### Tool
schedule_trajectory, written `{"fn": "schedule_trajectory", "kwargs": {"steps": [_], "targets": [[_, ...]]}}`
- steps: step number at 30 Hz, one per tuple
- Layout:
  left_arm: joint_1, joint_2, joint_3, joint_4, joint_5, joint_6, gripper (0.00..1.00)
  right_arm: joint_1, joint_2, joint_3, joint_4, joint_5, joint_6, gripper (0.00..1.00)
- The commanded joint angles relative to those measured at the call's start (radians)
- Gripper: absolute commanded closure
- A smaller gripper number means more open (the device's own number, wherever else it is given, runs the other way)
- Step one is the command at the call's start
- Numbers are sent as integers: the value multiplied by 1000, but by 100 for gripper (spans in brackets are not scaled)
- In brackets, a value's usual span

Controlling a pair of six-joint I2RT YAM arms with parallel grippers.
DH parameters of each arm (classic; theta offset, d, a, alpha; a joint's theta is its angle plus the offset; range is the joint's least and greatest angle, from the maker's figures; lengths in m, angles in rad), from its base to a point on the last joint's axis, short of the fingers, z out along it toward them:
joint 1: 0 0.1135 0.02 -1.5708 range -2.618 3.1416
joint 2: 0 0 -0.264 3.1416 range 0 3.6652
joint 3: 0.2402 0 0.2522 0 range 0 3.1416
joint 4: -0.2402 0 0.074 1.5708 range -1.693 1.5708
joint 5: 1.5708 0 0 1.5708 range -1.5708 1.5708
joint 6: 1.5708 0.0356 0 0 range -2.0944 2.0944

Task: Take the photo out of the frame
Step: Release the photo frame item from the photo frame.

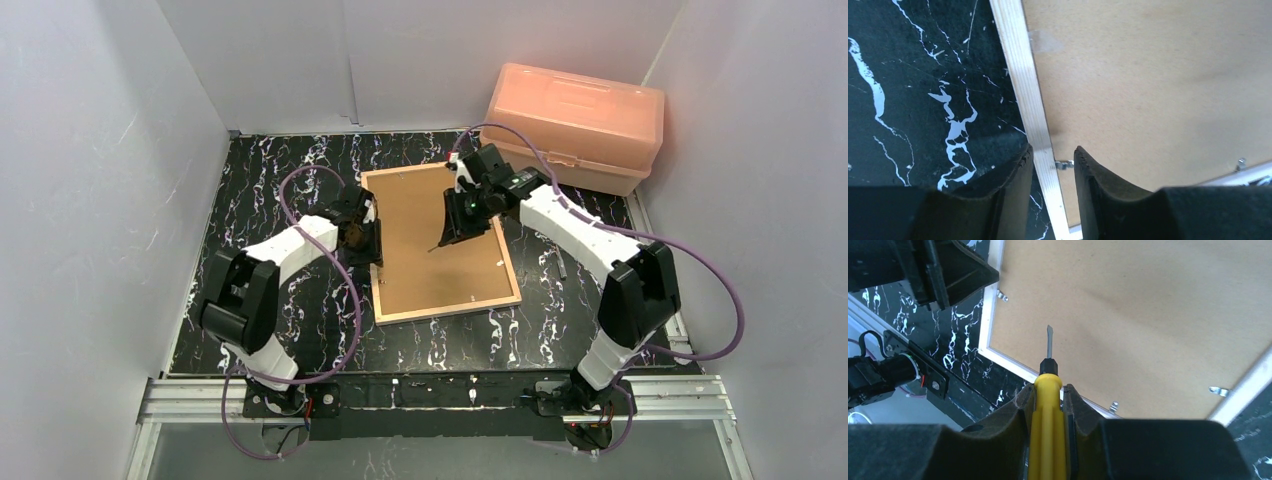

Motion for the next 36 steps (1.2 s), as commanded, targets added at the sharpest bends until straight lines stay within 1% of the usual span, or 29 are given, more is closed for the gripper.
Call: {"fn": "schedule_trajectory", "kwargs": {"steps": [1,6,10,19,28,36], "targets": [[-6,-130,17,-34,24,37,65,76,29,46,60,-21,26,99],[-3,-191,-14,-37,-14,33,60,163,84,61,99,-18,54,99],[11,-201,-21,-50,-37,2,59,186,135,91,106,-20,63,99],[65,-203,-56,-49,31,-41,59,200,200,122,132,-59,67,99],[69,-130,12,-79,88,-23,60,205,247,150,131,-123,56,99],[71,-84,42,-72,110,-20,60,215,285,166,108,-131,48,99]]}}
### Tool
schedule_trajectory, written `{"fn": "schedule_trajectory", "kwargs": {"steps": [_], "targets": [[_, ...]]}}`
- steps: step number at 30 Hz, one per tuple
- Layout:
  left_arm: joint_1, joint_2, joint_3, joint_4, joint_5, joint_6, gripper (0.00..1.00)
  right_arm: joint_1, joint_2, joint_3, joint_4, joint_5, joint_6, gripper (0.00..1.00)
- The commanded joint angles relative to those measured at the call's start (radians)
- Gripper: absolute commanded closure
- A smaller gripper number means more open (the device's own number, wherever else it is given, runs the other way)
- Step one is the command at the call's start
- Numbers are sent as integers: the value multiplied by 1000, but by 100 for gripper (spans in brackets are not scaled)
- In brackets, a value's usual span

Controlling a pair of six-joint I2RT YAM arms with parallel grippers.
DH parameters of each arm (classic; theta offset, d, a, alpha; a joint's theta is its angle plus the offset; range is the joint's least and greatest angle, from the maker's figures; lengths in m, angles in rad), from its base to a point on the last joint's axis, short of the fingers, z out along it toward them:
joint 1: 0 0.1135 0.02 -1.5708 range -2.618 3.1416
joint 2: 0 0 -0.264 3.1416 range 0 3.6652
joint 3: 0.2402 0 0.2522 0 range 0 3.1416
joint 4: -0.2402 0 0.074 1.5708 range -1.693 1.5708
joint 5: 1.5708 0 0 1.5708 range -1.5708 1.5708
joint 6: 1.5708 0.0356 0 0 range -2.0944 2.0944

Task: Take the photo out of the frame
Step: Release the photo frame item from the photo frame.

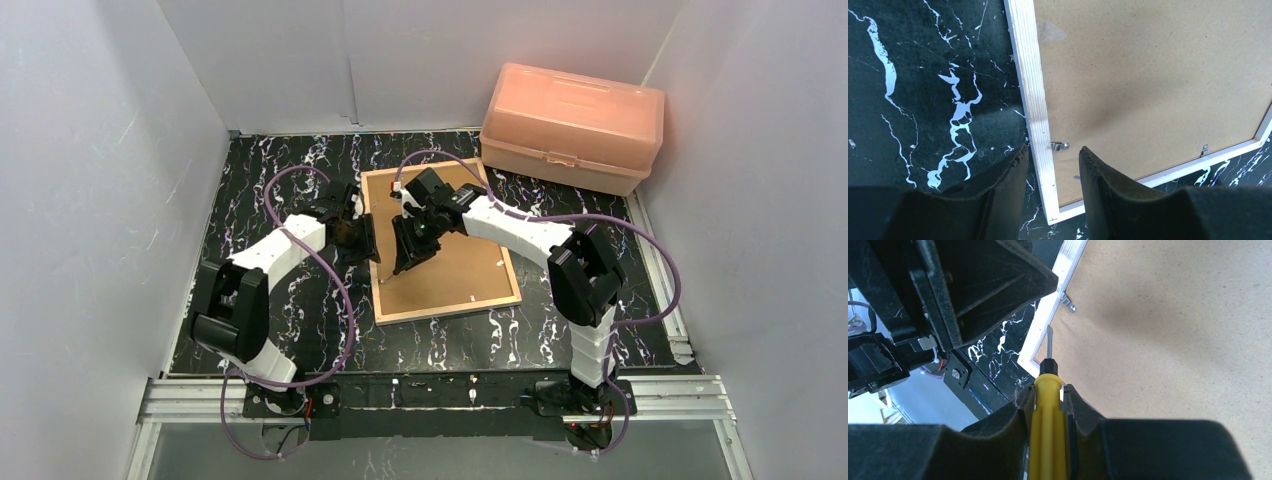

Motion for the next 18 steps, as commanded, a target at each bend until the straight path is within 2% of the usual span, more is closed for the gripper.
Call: {"fn": "schedule_trajectory", "kwargs": {"steps": [1,18], "targets": [[5,20,47,-24,31,14,60,9,22,58,-7,-29,-18,99],[25,129,127,-45,34,18,60,9,100,100,-53,-50,-48,99]]}}
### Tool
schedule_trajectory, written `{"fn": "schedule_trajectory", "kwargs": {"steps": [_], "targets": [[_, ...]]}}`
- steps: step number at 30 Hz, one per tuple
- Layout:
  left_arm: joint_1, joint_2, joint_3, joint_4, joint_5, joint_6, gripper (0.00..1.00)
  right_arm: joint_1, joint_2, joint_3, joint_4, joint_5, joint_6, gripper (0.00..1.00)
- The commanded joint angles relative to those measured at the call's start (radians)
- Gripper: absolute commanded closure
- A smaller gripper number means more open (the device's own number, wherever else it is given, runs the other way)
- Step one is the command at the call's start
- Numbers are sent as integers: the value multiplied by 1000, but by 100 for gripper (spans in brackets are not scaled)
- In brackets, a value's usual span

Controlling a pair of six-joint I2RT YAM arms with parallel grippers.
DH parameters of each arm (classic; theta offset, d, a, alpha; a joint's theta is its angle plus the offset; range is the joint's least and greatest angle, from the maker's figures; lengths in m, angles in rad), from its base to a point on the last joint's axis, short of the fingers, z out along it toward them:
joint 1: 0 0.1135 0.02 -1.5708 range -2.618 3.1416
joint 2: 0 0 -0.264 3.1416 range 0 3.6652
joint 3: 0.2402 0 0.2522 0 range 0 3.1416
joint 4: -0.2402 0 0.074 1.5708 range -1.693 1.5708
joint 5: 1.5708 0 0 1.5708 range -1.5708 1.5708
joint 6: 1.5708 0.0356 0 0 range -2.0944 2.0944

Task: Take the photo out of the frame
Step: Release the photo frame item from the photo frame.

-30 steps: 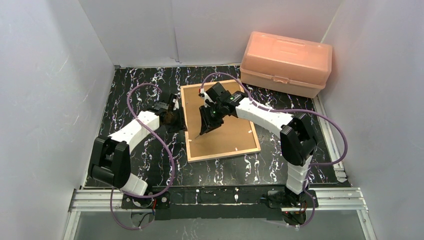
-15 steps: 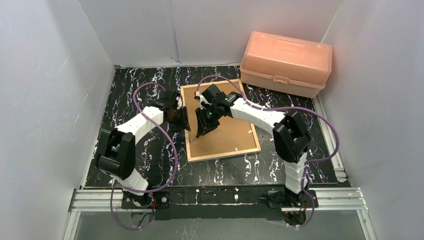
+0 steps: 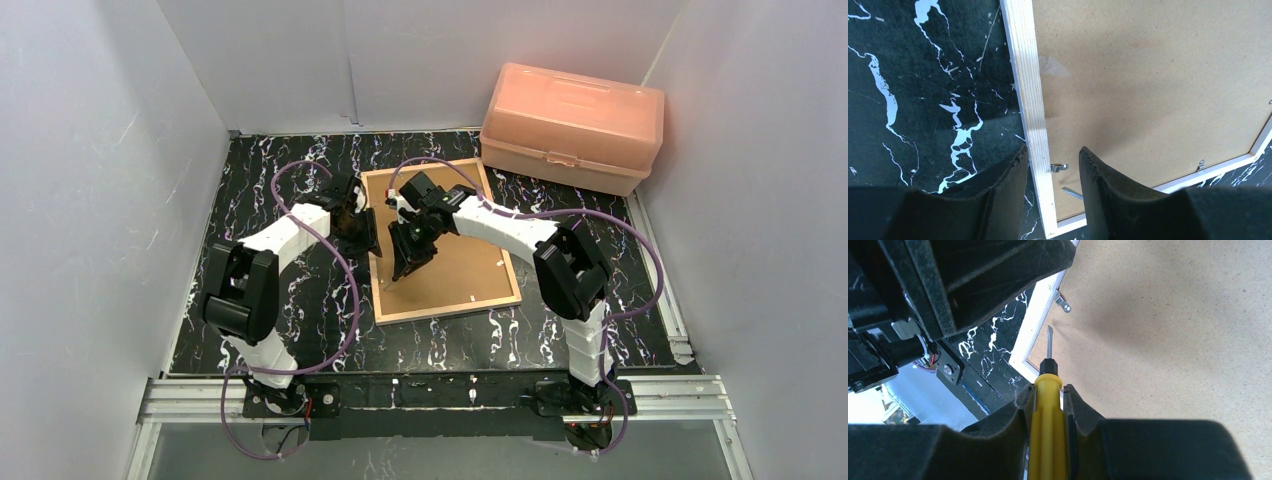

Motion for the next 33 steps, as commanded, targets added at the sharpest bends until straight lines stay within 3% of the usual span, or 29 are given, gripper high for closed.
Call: {"fn": "schedule_trajectory", "kwargs": {"steps": [1,33], "targets": [[7,20,47,-36,15,9,60,4,24,60,-18,-25,-27,99],[7,102,45,-97,37,20,67,2,48,90,-13,53,-13,99]]}}
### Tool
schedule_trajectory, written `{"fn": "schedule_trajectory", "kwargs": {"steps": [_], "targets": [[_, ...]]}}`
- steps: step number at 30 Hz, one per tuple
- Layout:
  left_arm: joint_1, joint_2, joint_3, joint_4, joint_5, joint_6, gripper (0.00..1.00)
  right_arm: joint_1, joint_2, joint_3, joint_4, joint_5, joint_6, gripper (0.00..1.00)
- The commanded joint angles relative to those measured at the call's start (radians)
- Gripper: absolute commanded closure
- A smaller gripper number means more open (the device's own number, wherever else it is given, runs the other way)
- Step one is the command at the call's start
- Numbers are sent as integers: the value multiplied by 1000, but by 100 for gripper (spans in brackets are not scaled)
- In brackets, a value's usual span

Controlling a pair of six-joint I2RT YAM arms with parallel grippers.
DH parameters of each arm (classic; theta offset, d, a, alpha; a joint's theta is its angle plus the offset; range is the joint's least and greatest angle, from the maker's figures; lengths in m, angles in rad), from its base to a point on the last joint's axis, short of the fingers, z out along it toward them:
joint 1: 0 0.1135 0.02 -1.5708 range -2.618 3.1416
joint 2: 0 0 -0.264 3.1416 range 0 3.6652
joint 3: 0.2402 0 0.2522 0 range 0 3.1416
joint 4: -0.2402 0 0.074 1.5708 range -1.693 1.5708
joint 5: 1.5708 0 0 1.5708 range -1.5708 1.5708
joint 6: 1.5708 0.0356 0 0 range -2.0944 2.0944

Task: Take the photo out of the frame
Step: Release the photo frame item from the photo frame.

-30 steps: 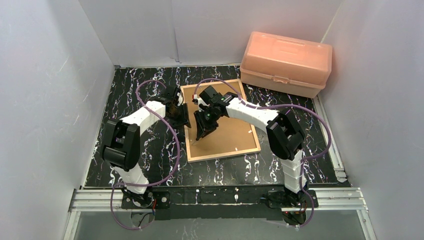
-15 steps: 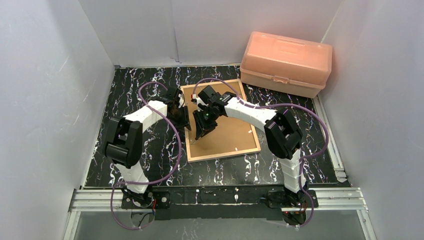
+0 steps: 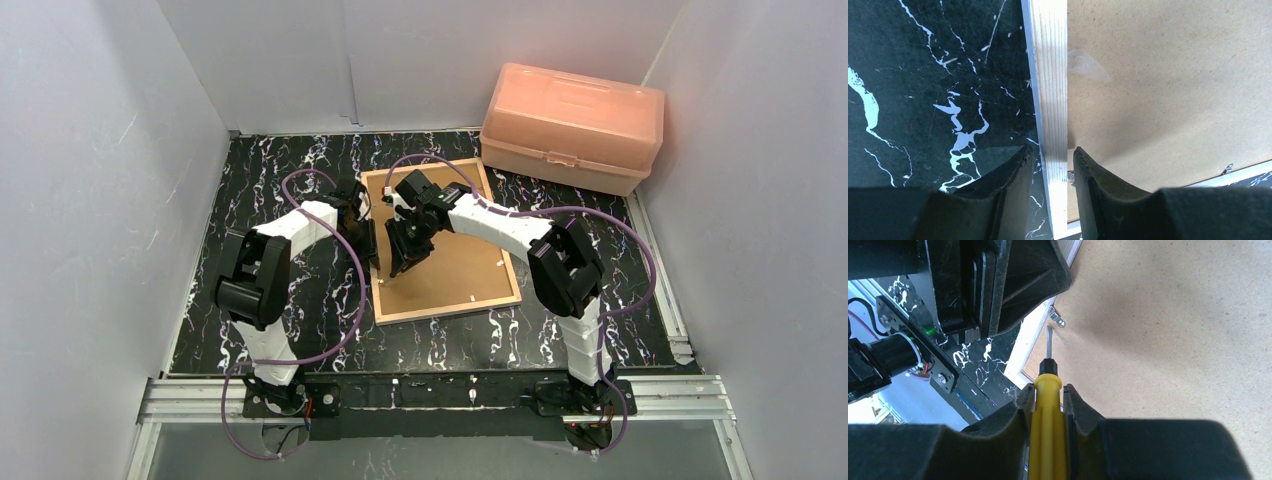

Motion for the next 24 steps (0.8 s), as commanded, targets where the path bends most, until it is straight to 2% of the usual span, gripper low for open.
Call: {"fn": "schedule_trajectory", "kwargs": {"steps": [1,10,24], "targets": [[4,-9,14,-41,22,17,67,0,3,28,5,25,8,99],[4,-7,5,-48,30,26,69,0,4,23,37,40,43,99],[4,-4,6,-53,33,39,70,-2,-28,2,44,145,75,99]]}}
